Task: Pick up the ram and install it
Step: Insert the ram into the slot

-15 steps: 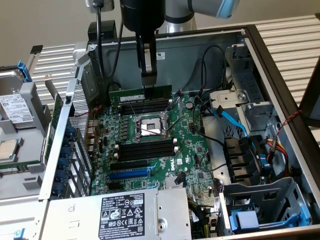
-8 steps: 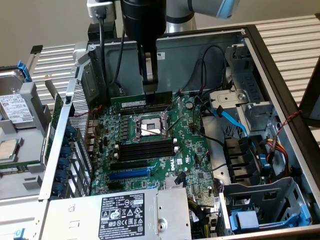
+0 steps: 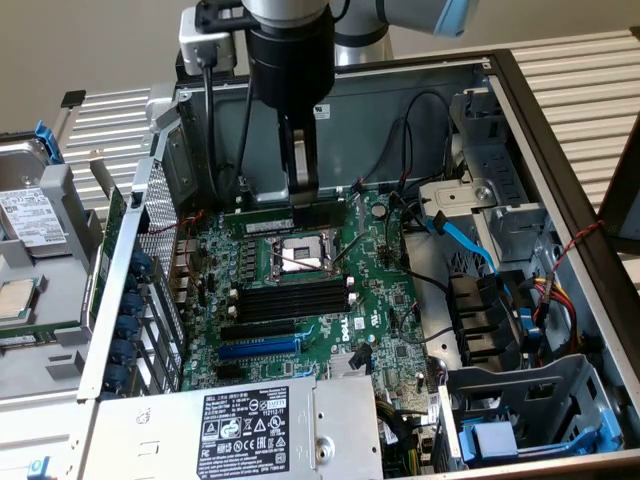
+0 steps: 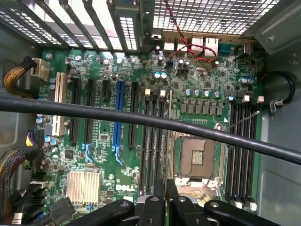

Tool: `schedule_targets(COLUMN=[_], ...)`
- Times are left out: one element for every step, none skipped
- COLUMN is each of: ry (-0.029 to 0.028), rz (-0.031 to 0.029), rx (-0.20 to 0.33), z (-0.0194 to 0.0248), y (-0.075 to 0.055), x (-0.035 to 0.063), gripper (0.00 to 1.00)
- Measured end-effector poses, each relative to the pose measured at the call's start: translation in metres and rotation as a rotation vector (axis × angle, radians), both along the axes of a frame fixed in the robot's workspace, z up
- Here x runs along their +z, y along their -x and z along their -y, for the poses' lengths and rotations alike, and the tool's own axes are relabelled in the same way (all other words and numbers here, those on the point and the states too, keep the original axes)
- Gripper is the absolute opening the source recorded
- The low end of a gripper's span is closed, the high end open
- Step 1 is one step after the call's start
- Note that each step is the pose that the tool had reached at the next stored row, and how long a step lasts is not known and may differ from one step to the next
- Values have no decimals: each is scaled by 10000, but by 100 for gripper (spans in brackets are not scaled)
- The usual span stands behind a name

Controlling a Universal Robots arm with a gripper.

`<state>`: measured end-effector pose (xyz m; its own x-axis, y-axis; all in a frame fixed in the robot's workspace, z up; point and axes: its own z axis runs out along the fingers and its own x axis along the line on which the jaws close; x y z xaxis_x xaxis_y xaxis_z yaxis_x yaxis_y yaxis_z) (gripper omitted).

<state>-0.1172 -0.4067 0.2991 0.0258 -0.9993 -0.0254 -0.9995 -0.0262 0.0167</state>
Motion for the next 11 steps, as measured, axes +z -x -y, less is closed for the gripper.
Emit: schedule_targets(ry=[0, -1, 0, 0, -1, 0, -1, -1, 5, 16, 31], rz=[0, 1, 1, 0, 0, 0, 0, -1, -1, -2, -2], rx=[-3, -5, -7, -8, -8, -8, -8, -8, -9, -10, -10], z=[6, 11, 16, 20, 25, 32, 38, 41, 43, 44, 45], y=[0, 0, 0, 0, 0, 0, 0, 0, 1, 1, 0], x=[-18, -36, -55, -73, -91, -108, -128, -143, -154, -164, -176], gripper=[13, 13, 13, 13, 13, 13, 13, 13, 13, 13, 13])
